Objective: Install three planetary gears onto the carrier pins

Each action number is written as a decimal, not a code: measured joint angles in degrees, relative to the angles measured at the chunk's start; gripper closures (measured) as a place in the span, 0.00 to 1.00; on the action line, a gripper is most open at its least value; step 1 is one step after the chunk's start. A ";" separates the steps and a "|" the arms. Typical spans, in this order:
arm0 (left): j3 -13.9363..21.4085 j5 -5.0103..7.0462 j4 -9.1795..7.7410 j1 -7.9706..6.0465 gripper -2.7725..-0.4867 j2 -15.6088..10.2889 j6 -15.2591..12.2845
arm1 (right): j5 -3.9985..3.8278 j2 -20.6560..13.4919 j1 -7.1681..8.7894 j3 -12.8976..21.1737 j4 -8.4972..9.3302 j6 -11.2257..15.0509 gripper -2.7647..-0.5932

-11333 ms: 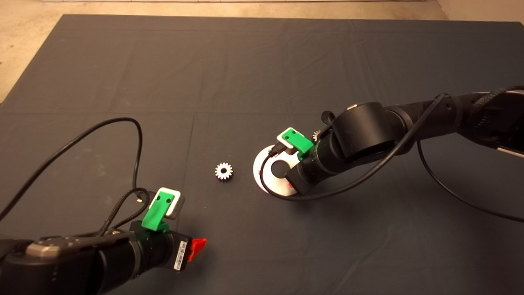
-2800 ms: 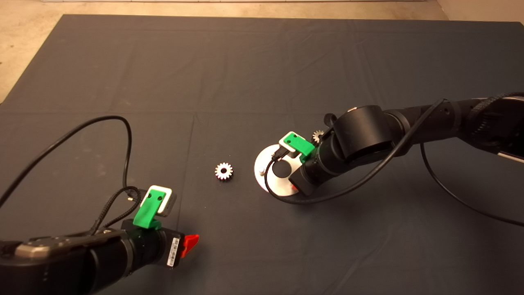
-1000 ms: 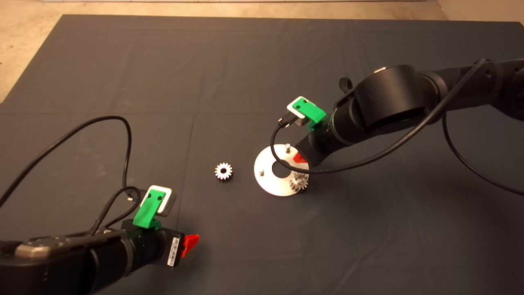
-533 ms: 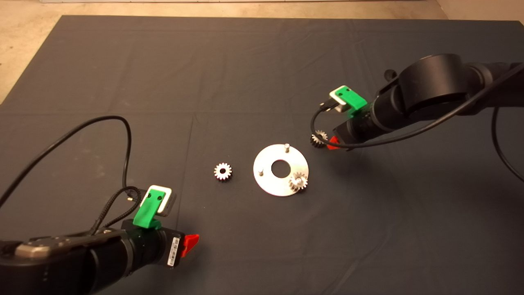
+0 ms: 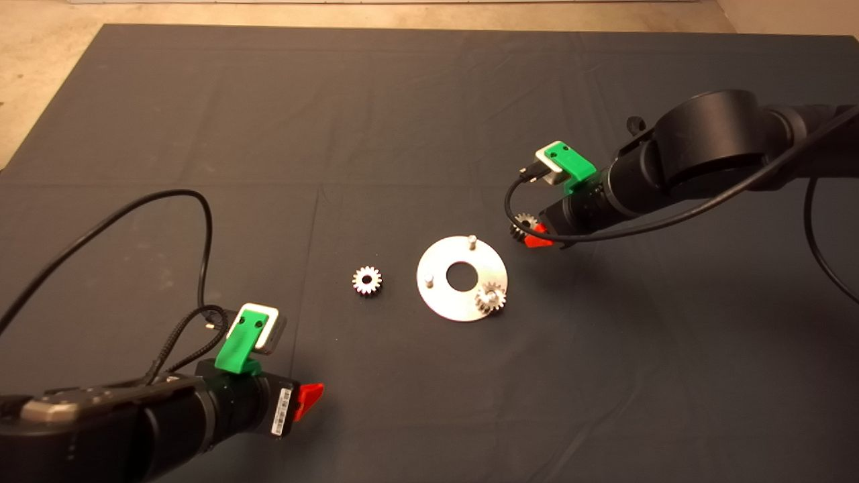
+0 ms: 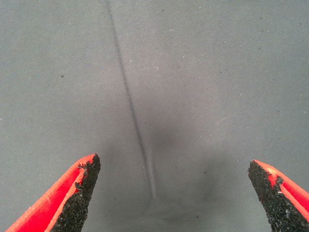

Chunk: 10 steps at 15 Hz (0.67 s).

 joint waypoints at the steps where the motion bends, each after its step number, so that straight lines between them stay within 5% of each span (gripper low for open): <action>1: 0.00 0.01 0.00 0.00 0.24 0.01 0.00 | 0.63 -0.89 -0.74 0.01 0.09 0.00 0.26; 4: 0.00 0.01 0.00 0.00 0.24 0.14 0.00 | 5.88 -2.84 -1.08 -0.02 0.37 0.01 0.26; 5: 0.00 -0.05 -0.02 0.00 0.24 0.13 0.00 | 7.02 -2.90 -1.08 -0.02 0.50 0.01 0.26; 10: 0.00 -0.35 0.00 0.00 0.24 0.12 0.00 | 7.22 -2.57 -1.08 -1.45 0.74 -0.12 0.26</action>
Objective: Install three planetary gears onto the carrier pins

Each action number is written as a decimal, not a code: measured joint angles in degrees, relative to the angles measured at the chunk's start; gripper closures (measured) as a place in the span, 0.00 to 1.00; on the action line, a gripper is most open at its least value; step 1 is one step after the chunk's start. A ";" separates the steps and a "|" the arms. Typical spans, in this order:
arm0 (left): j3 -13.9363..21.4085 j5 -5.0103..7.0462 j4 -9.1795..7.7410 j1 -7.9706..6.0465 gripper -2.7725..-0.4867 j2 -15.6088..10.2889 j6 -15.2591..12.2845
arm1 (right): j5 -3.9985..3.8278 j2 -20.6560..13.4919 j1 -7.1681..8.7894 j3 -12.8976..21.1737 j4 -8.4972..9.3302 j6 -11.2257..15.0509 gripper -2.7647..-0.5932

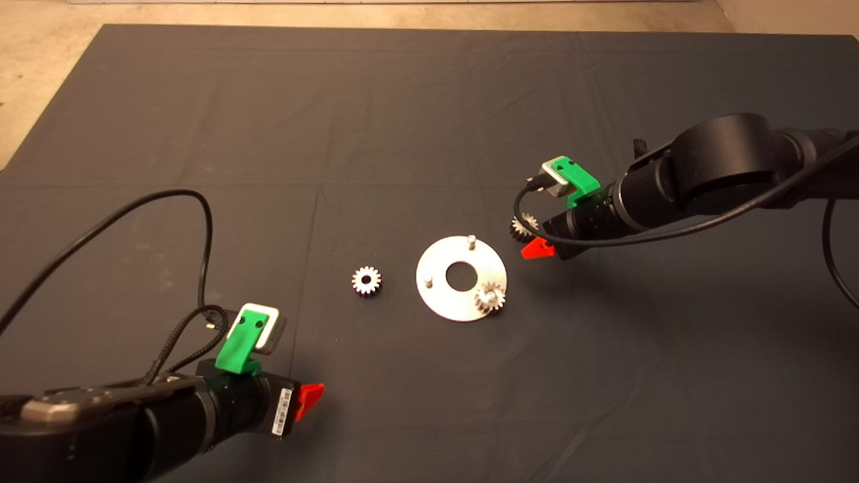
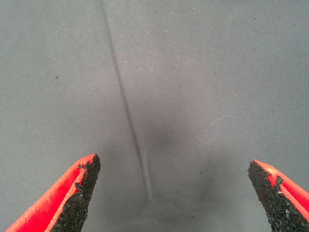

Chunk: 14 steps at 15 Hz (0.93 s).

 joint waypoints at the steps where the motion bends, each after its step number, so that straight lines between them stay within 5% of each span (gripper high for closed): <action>1: 0.00 0.06 0.02 0.00 0.24 -0.02 0.00 | -0.10 0.28 -0.02 -0.97 -0.02 -0.12 0.26; 8: 0.00 0.00 0.00 0.00 0.24 -0.15 0.00 | -1.43 1.36 -0.02 -2.97 -0.02 -1.46 0.26; 14: 0.00 -0.02 0.02 -0.02 0.24 -0.12 0.00 | -1.54 2.33 -0.97 -6.12 -0.13 -4.64 0.26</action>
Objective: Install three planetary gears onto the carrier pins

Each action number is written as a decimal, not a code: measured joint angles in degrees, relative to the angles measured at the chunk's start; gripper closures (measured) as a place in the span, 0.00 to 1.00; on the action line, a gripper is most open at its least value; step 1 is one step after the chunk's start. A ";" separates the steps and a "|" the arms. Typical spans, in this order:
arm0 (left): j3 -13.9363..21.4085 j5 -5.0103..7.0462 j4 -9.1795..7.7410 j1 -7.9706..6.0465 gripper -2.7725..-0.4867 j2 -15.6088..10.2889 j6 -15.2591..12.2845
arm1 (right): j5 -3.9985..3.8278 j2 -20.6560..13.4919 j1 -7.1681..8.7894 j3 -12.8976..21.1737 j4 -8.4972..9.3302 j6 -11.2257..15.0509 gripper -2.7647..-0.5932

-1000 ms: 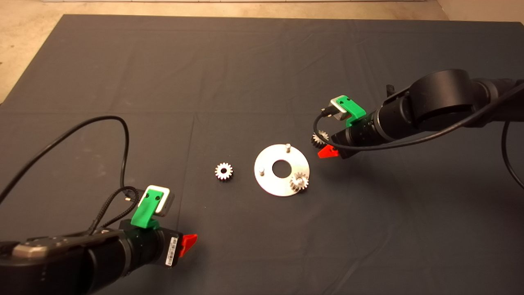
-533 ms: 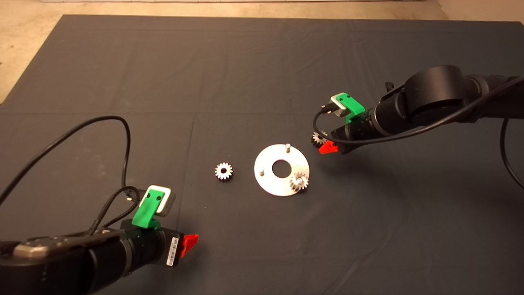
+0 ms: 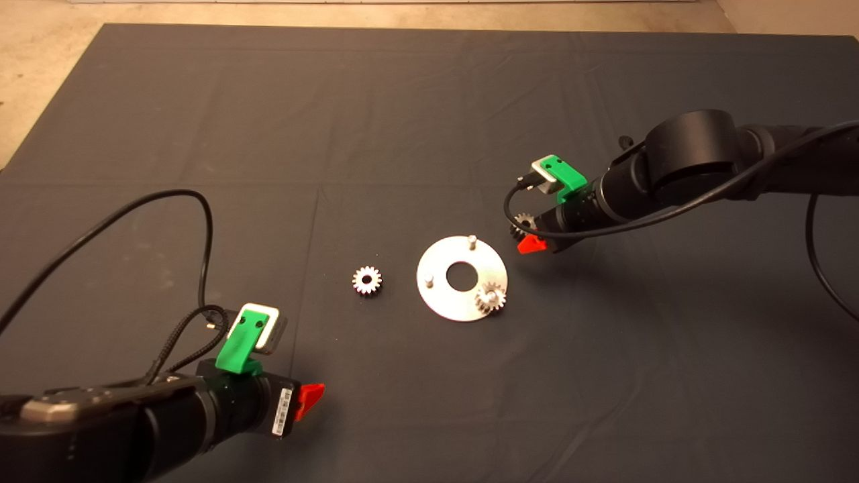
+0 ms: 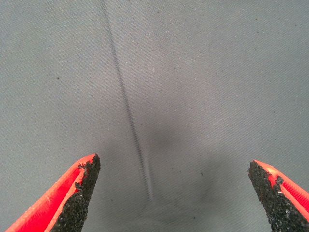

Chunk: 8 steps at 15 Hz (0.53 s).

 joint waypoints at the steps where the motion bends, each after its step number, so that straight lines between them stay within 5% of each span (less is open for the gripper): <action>1: 0.00 0.02 -0.02 0.00 0.24 -0.02 0.00 | 0.00 0.07 -0.01 -0.20 0.02 -0.22 0.26; 8: 0.00 0.02 -0.02 0.02 0.24 -0.02 0.00 | 0.02 0.93 -0.56 -2.55 0.02 -1.76 0.26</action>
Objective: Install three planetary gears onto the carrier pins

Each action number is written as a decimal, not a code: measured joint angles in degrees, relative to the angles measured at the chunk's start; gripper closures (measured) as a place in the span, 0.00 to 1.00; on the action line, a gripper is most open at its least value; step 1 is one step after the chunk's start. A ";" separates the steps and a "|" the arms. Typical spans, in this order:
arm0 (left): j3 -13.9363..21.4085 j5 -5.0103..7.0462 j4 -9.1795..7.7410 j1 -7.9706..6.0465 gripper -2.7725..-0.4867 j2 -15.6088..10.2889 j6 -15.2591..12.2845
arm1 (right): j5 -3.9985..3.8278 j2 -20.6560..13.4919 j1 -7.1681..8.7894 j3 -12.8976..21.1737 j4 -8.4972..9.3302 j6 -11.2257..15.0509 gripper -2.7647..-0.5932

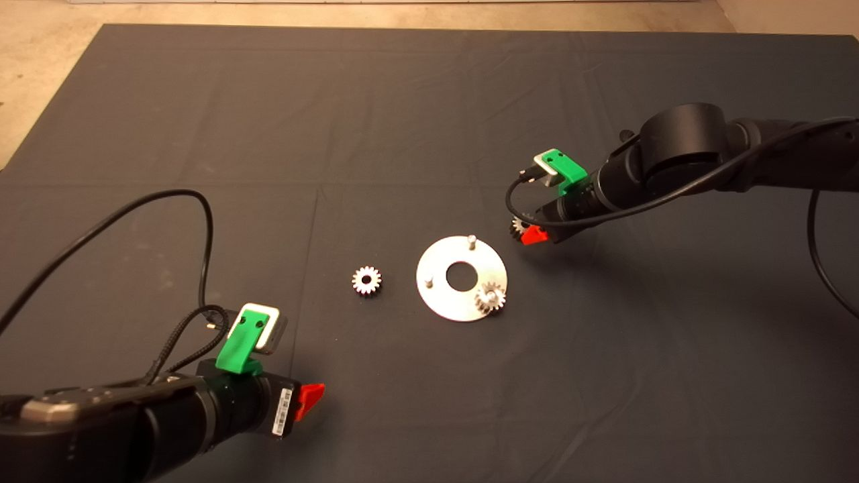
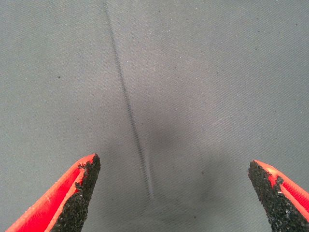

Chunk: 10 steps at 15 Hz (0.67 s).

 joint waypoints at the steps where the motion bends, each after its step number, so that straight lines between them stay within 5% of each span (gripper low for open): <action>1: 0.00 -0.01 0.00 -0.02 0.24 0.00 0.00 | 0.06 0.21 -0.11 -0.40 0.02 -0.09 0.26; 10: 0.00 -1.54 0.00 -0.02 0.24 0.00 -0.02 | 0.28 0.84 -0.07 -1.78 -0.02 -0.56 0.26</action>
